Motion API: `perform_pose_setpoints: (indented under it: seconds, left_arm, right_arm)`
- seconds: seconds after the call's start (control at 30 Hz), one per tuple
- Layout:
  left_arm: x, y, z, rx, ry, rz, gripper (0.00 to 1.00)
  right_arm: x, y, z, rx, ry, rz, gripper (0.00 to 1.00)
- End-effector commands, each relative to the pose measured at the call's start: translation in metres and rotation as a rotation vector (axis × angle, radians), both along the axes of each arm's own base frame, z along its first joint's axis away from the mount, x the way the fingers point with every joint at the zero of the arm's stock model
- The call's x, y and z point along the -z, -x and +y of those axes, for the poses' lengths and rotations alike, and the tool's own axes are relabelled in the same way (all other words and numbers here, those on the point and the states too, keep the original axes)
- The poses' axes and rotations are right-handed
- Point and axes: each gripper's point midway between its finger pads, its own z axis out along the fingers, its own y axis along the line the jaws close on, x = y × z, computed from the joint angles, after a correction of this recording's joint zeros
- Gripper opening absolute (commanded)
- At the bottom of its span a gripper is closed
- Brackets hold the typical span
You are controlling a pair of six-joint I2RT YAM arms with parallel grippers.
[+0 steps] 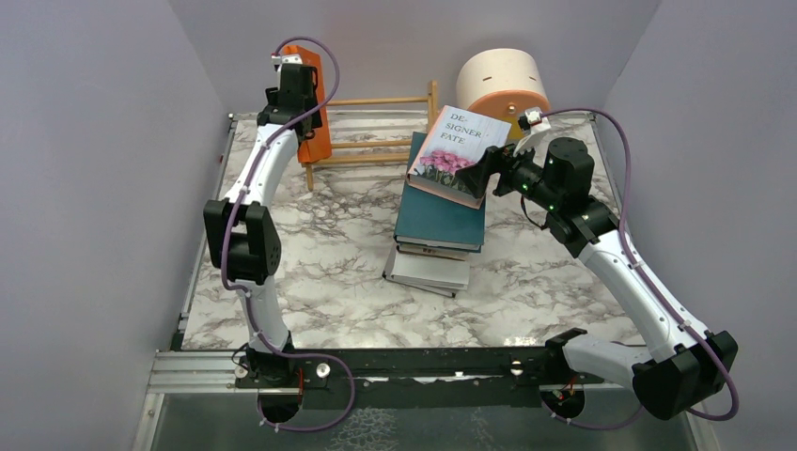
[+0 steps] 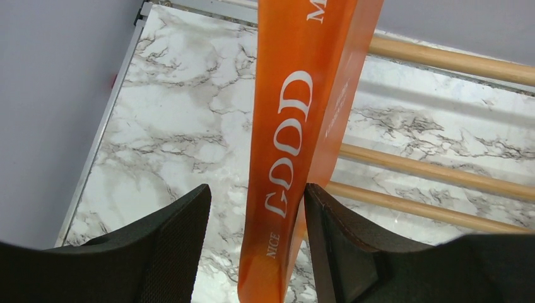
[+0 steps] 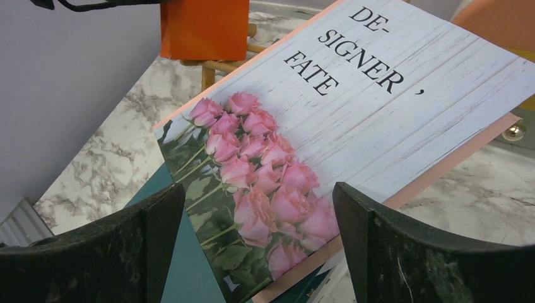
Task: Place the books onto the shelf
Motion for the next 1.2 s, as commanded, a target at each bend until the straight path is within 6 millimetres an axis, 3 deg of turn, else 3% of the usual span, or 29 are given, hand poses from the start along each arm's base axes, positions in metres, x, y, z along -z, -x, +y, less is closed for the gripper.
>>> perform_pose_setpoints:
  seconds: [0.0,0.2,0.23,0.33,0.5,0.63,0.83,0.93,1.17]
  left_arm:
    - [-0.063,0.02,0.003,-0.009,0.055,-0.127,0.49]
    - [-0.125,0.045,-0.013,0.072,0.144,-0.255,0.49]
    - [-0.143,0.054,-0.02,0.102,0.171,-0.293,0.49]
    - [-0.163,0.066,-0.052,0.237,0.263,-0.332,0.49]
    - [-0.179,0.087,-0.133,0.54,0.439,-0.348,0.49]
    - [-0.172,0.099,-0.187,0.684,0.5,-0.317,0.5]
    - [-0.141,0.101,-0.245,0.824,0.549,-0.226,0.5]
    - [-0.122,0.097,-0.258,0.837,0.55,-0.186,0.5]
    - [-0.101,0.097,-0.274,0.871,0.575,-0.134,0.5]
  right_arm:
    - [-0.01,0.001,0.002,-0.007,-0.019,-0.019,0.86]
    - [-0.021,0.003,-0.004,0.03,-0.031,-0.026,0.86]
    - [-0.024,0.003,-0.007,0.047,-0.037,-0.025,0.86]
    - [-0.032,0.003,-0.015,0.109,-0.062,-0.011,0.86]
    - [-0.032,-0.001,-0.031,0.218,-0.068,0.038,0.93]
    - [-0.025,-0.003,-0.035,0.256,-0.069,0.073,0.96]
    - [-0.013,-0.007,-0.032,0.254,-0.075,0.106,0.96]
    - [-0.009,-0.009,-0.031,0.253,-0.075,0.116,0.96]
    - [0.005,-0.018,-0.03,0.252,-0.064,0.163,0.96]
